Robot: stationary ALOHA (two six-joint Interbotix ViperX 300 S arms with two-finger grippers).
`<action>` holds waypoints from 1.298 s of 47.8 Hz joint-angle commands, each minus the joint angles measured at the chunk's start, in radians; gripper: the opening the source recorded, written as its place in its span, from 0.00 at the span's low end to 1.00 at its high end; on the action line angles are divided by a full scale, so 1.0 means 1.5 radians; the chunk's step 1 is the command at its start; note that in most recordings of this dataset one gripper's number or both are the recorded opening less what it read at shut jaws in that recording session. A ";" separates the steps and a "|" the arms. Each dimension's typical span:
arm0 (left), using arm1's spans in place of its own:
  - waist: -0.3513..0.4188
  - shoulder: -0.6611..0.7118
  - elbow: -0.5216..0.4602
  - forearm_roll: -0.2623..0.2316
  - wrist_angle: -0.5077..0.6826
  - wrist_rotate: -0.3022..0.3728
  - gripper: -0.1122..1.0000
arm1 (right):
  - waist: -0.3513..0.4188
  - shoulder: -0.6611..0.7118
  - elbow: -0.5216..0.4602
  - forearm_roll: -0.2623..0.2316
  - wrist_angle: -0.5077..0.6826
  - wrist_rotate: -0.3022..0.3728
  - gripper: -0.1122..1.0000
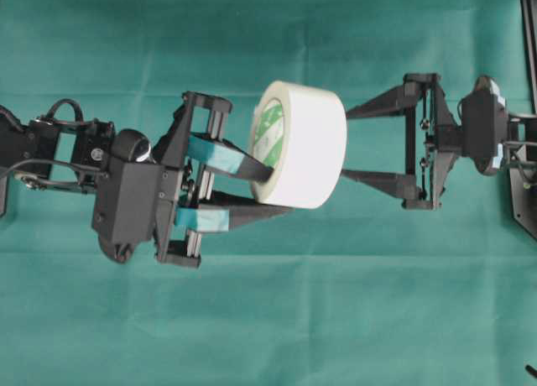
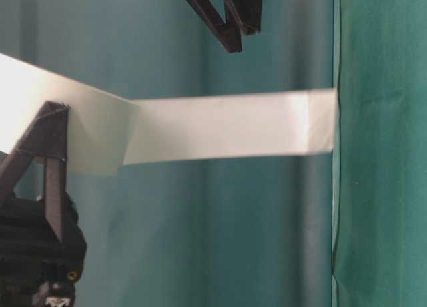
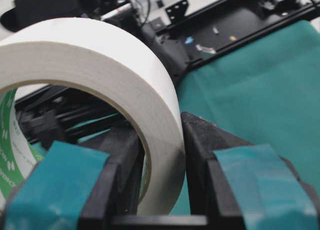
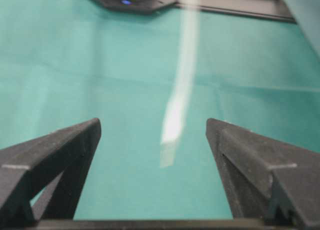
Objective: Peel off the duct tape with your right arm.
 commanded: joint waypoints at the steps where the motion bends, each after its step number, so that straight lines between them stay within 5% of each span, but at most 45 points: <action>1: 0.006 -0.025 -0.006 0.000 -0.020 0.002 0.29 | 0.005 0.005 -0.013 0.001 -0.009 0.014 0.66; 25: 0.002 -0.035 -0.008 0.000 -0.041 0.002 0.29 | -0.030 0.131 -0.070 0.004 -0.013 0.026 0.66; 62: 0.001 -0.040 -0.008 0.001 -0.067 0.005 0.29 | -0.031 0.186 -0.130 0.003 -0.013 0.022 0.65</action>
